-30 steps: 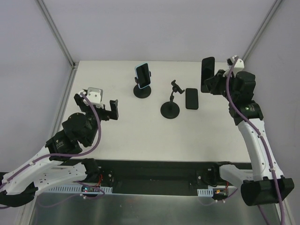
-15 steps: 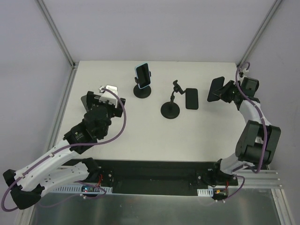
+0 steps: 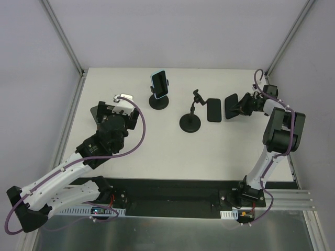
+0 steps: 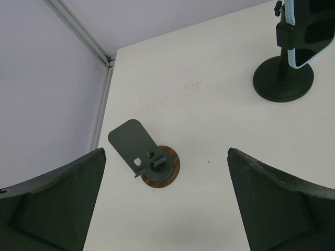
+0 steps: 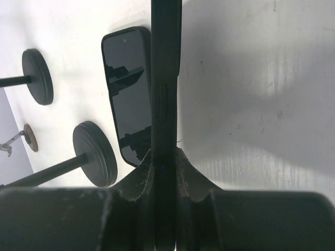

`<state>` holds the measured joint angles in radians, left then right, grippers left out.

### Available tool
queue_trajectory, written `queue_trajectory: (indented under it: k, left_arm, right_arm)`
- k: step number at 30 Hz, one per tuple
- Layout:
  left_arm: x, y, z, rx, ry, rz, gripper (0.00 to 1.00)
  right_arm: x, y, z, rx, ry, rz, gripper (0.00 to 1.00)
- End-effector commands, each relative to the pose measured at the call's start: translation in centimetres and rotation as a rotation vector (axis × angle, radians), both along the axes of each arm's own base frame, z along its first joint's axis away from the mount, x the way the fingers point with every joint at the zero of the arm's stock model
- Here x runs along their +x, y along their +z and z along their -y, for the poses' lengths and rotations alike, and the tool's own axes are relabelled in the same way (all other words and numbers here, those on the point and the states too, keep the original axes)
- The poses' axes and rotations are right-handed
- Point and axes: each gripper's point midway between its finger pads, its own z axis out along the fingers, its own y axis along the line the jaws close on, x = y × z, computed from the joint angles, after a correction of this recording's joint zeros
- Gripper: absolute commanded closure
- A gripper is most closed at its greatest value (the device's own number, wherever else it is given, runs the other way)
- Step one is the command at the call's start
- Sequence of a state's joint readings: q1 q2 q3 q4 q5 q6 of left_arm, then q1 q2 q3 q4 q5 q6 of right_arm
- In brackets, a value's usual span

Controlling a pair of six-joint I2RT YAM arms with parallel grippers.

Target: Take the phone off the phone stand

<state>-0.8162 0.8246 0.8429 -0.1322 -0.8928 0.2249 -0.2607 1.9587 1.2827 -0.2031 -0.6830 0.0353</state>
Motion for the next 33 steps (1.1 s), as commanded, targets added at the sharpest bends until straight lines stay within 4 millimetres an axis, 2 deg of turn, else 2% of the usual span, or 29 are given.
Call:
queue_trajectory:
  k: [1,5,8,11,12,15,18,24,33]
  left_arm:
    - [0.2,0.9,-0.7,-0.008,0.038,0.032,0.01]
    - [0.2,0.9,-0.8,-0.008,0.038,0.032,0.01]
    - [0.3,0.8,-0.7,-0.005,0.036,0.029,0.01]
    - [0.3,0.7,-0.6,-0.002,0.027,0.027,0.01]
    - [0.3,0.6,-0.5,0.0,0.024,0.025,0.01]
    - [0.3,0.6,-0.5,0.0,0.021,0.024,0.01]
    - [0.3,0.6,-0.5,0.0,0.021,0.024,0.01]
    - [0.4,0.5,-0.4,0.006,0.017,0.02,0.01]
    - [0.5,0.3,-0.3,0.012,0.017,0.014,0.01]
  right_arm:
    - [0.5,2.0,-0.5,0.012,0.146,0.082,0.98]
    - [-0.1,0.8,-0.7,0.029,0.173,0.05,0.92]
    - [-0.5,-0.2,-0.4,0.014,0.172,0.009,0.83]
    - [-0.9,-1.1,0.2,-0.031,0.162,-0.023,0.73]
    - [-1.0,-1.3,0.4,-0.044,0.16,-0.027,0.66]
    - [-1.0,-1.5,0.9,-0.081,0.151,-0.033,0.55]
    - [-0.9,-1.8,1.8,-0.131,0.131,-0.051,0.48]
    - [-0.4,-2.2,3.5,-0.228,0.076,-0.078,0.47]
    - [0.6,-2.5,3.0,-0.247,0.069,-0.089,0.47]
